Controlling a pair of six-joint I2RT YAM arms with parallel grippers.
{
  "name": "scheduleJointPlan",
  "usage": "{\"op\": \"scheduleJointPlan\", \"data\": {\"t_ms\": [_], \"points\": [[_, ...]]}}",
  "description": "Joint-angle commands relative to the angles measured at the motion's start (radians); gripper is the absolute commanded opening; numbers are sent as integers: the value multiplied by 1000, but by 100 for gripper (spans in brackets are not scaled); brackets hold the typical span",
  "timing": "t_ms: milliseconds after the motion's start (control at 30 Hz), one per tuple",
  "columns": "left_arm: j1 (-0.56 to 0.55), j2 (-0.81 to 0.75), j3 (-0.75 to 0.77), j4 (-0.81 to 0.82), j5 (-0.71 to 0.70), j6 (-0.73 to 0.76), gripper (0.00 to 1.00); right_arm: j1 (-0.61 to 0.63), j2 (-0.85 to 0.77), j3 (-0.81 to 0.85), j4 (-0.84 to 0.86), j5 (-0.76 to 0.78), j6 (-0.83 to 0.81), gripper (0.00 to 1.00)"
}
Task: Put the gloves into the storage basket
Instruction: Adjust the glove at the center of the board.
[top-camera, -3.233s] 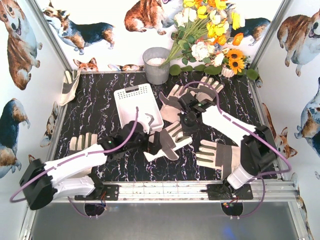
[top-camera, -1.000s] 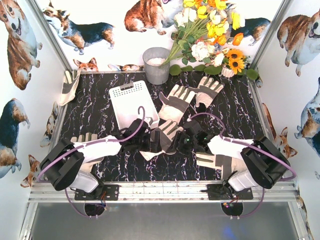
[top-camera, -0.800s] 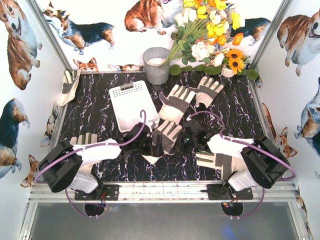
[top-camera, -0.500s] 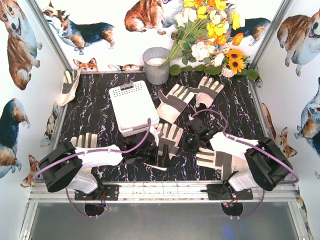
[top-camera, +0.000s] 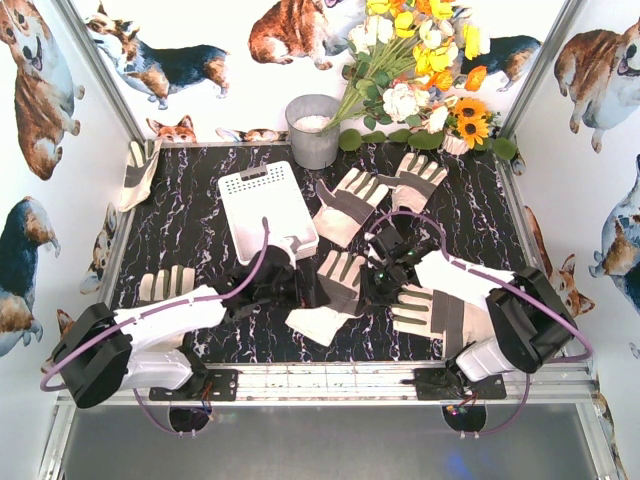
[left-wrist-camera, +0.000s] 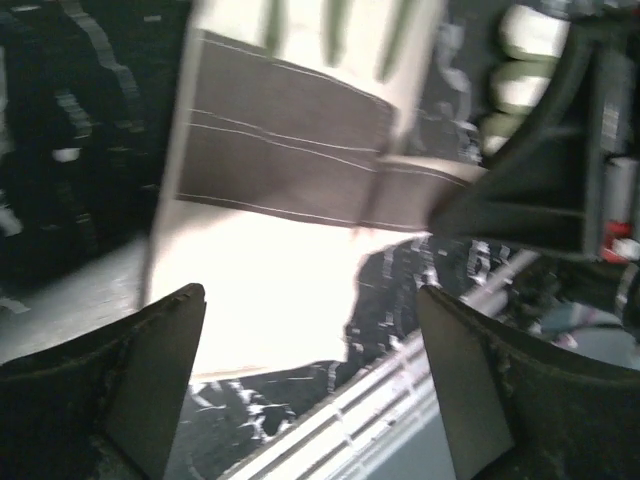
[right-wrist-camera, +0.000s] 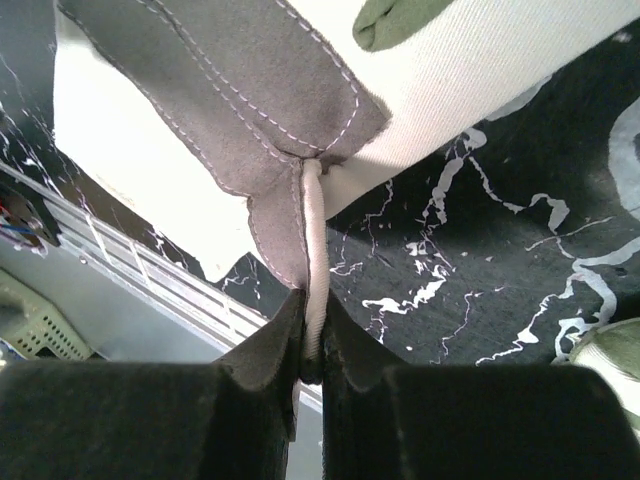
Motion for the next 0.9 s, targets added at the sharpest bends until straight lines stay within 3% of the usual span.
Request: {"op": "scheduleJointPlan", "data": {"t_ms": [0, 100, 333, 633, 867], "points": [[39, 24, 18, -173, -108, 74, 76, -5, 19, 34, -13, -55, -36, 0], [57, 63, 25, -206, -135, 95, 60, -5, 21, 31, -4, -53, -25, 0], [70, 145, 23, -172, -115, 116, 39, -4, 26, 17, 12, -53, -7, 0], [60, 202, -52, -151, -66, 104, 4, -4, 13, 21, -3, -65, -23, 0], [-15, 137, -135, -99, 51, -20, 0, -5, 38, 13, 2, -53, -34, 0]]}}
